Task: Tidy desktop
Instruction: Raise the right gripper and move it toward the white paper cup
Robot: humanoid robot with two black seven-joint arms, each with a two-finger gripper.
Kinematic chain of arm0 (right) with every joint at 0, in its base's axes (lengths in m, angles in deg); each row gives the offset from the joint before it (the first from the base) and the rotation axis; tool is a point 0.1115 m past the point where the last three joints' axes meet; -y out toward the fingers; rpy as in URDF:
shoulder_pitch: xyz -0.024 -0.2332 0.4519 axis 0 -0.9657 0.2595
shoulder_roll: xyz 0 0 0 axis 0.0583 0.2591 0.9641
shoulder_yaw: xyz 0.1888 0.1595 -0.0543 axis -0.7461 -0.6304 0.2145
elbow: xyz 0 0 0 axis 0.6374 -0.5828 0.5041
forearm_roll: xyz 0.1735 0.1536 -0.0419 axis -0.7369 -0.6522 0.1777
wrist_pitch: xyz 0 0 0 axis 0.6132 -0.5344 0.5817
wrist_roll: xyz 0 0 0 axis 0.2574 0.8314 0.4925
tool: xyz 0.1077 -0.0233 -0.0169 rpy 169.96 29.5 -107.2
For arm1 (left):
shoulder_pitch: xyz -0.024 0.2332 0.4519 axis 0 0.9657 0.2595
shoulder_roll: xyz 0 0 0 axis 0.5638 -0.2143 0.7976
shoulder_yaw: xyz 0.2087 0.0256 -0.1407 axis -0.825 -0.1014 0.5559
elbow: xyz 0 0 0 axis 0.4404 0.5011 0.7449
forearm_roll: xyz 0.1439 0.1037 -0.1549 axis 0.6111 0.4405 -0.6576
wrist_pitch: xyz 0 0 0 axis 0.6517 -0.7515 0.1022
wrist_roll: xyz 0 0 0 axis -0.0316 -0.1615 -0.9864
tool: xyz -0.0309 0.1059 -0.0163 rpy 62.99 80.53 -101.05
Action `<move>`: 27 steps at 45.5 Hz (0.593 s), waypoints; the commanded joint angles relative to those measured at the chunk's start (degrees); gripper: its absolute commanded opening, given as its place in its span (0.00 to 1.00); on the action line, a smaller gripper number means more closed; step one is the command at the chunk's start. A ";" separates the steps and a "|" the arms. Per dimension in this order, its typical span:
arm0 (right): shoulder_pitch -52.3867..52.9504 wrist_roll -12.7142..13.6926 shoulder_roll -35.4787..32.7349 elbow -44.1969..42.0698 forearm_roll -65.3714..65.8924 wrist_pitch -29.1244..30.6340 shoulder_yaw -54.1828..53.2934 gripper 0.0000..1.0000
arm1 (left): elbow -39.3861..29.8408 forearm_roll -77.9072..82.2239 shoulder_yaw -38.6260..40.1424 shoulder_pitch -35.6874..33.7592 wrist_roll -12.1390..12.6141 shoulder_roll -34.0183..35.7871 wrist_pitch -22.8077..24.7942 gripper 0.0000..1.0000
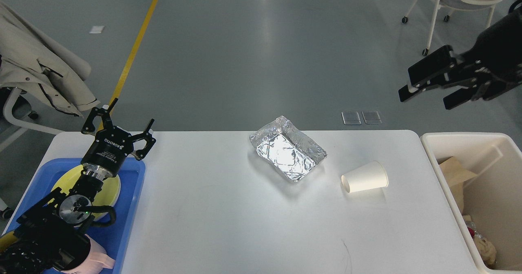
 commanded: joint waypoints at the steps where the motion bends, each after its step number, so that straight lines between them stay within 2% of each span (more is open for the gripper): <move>1: -22.90 0.10 9.57 -12.77 -2.23 -15.68 0.63 1.00 | 0.00 0.00 0.00 -0.01 0.00 0.01 0.06 1.00; 5: -37.24 0.10 15.29 -23.84 -5.56 -22.46 0.46 1.00 | 0.00 0.00 0.00 -0.01 0.00 0.01 0.06 1.00; 8: -44.63 0.10 18.46 -31.23 -8.55 -22.65 -0.60 1.00 | 0.00 0.00 0.00 -0.01 0.00 0.01 0.06 1.00; 13: -52.11 0.89 20.93 -37.65 -12.77 -22.74 -1.13 1.00 | 0.00 0.00 0.00 -0.01 0.00 0.01 0.06 1.00; 15: -54.05 3.16 21.01 -39.41 -14.79 -22.82 -1.56 1.00 | 0.00 0.00 0.00 -0.01 0.00 0.09 0.06 1.00; 21: -56.78 14.85 20.66 -41.53 -23.58 -22.74 -7.53 1.00 | 0.00 0.00 0.00 -0.01 0.00 0.01 0.06 1.00; 24: -57.04 18.63 20.58 -41.53 -27.01 -23.44 -10.52 1.00 | 0.00 0.00 0.00 -0.01 0.00 0.01 0.06 1.00; 27: -58.01 21.01 20.84 -41.53 -30.70 -24.40 -12.90 1.00 | 0.00 0.00 0.00 -0.01 0.00 0.01 0.06 1.00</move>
